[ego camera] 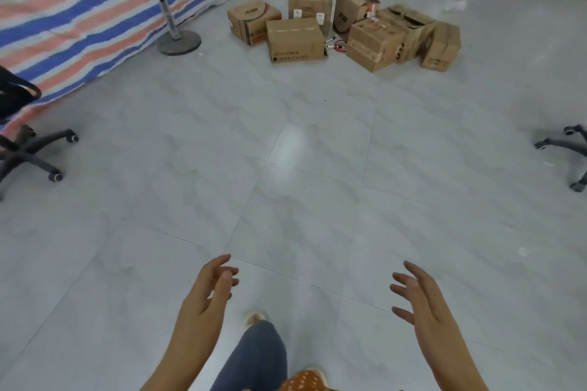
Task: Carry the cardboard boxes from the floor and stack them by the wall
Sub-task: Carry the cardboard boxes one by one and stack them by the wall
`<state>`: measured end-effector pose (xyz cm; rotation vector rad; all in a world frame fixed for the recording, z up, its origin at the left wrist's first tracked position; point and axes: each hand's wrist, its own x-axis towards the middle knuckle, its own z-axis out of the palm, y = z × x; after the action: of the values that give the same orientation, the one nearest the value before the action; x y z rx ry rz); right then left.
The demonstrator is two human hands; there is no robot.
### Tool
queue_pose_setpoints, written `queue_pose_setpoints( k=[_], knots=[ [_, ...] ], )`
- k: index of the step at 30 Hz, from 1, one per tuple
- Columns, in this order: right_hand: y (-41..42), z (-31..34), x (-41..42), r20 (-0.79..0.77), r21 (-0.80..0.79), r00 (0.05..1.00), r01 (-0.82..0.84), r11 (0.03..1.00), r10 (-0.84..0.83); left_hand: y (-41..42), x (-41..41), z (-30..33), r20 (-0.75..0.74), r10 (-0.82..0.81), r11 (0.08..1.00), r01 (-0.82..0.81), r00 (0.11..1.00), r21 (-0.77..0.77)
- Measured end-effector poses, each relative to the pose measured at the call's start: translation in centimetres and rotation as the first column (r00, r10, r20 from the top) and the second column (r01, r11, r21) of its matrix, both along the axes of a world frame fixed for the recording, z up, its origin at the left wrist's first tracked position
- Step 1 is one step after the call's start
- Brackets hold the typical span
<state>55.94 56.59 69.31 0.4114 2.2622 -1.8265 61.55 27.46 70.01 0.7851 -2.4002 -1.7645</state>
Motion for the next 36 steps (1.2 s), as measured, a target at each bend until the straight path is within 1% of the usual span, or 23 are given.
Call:
queue_pose_setpoints(
  k=[5,9,11,14,18,23,26,32,36],
  knots=[
    [-1.7,-1.8,-8.7,0.046,0.014,0.998,-0.05,0.999,0.05,-1.3,-7.8,-1.7,0.033,0.048,0.998,-0.047,0.998,-0.034],
    [-3.9,-2.3,-17.8,0.041,0.028,0.998,-0.051,0.998,0.05,-3.3,-17.2,-2.3,0.025,0.062,0.998,-0.062,0.998,-0.026],
    [-5.1,-2.0,-22.7,0.029,0.026,0.999,-0.031,0.999,0.03,-4.6,-22.6,-1.7,-0.004,0.049,0.999,-0.05,0.999,-0.01],
    [-7.0,-0.6,-30.6,-0.011,0.043,1.0,-0.015,0.999,0.015,-6.7,-31.1,0.2,-0.057,0.042,0.999,-0.044,0.997,-0.03],
    [-8.6,-0.2,-39.1,-0.014,0.092,1.0,-0.026,0.995,0.028,-9.1,-40.0,0.9,-0.063,0.027,1.0,-0.028,0.998,-0.012],
    [-7.6,-1.2,-47.6,0.045,0.117,0.999,-0.026,0.993,0.021,-10.1,-48.2,0.6,-0.03,0.003,1.0,-0.004,1.0,-0.03],
    [-6.9,-1.8,-54.1,0.061,0.12,0.998,-0.032,0.992,0.025,-10.5,-53.9,-0.1,-0.029,0.049,0.998,-0.05,0.998,-0.035],
    [-4.7,-0.7,-70.1,0.022,0.126,0.997,-0.078,0.989,0.076,-7.9,-67.4,-1.1,-0.051,0.172,0.985,-0.171,0.984,0.016],
    [-3.0,0.8,-81.4,-0.017,0.131,0.994,-0.106,0.986,0.109,-4.9,-77.7,-0.4,-0.06,0.166,0.986,-0.164,0.984,0.034]
  ],
)
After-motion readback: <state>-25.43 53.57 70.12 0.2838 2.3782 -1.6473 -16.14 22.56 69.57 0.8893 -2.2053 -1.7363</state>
